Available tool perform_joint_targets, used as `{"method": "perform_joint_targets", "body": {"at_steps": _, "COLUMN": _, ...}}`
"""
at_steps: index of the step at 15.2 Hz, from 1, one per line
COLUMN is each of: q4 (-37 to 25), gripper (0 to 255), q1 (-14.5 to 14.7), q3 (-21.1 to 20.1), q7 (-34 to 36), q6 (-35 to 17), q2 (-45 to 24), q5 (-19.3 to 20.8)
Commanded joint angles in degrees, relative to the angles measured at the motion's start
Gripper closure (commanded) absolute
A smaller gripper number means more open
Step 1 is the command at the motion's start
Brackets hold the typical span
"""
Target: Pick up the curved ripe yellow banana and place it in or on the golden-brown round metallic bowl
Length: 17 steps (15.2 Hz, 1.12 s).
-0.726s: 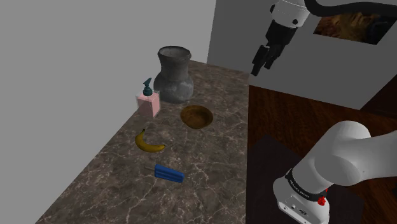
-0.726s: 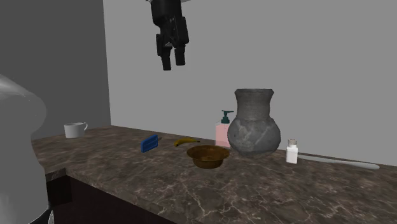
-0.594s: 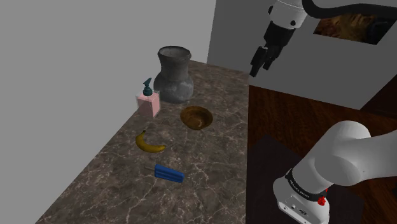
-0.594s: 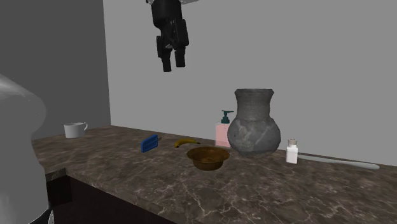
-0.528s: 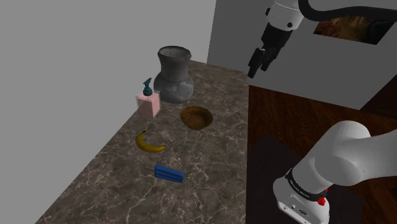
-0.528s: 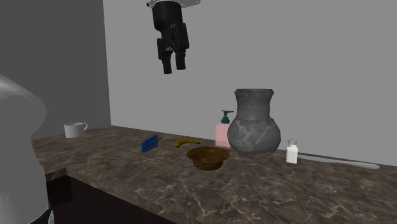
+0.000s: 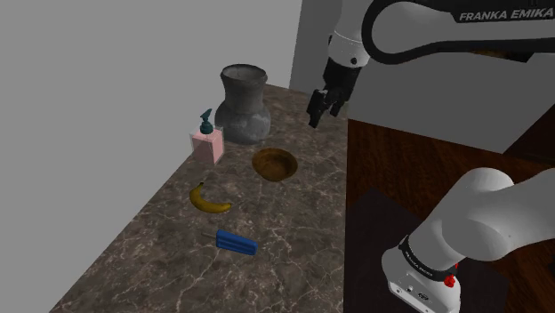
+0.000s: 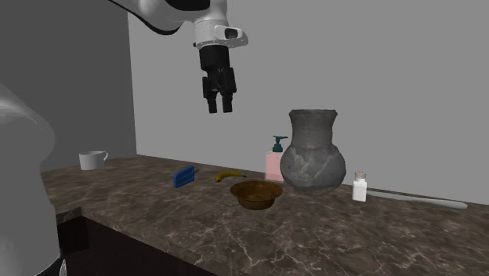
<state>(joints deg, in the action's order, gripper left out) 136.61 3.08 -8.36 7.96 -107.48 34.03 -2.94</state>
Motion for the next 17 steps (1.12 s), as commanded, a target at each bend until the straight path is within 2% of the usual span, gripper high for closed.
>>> {"method": "perform_joint_targets", "body": {"at_steps": 1, "q4": -0.3, "gripper": 0, "q1": 0.6, "q3": -1.9, "q7": 2.1, "q6": -2.6, "q2": -3.0, "q5": -0.6}}
{"method": "perform_joint_targets", "body": {"at_steps": 9, "q4": -4.7, "gripper": 0, "q1": 2.0, "q3": -8.9, "q7": 10.3, "q6": -11.5, "q2": -17.1, "q5": -0.3}}
{"method": "perform_joint_targets", "body": {"at_steps": 17, "q4": -13.6, "gripper": 0, "q1": 3.6, "q3": -14.3, "q7": 20.1, "q6": -17.6, "q2": -33.7, "q5": 5.3}}
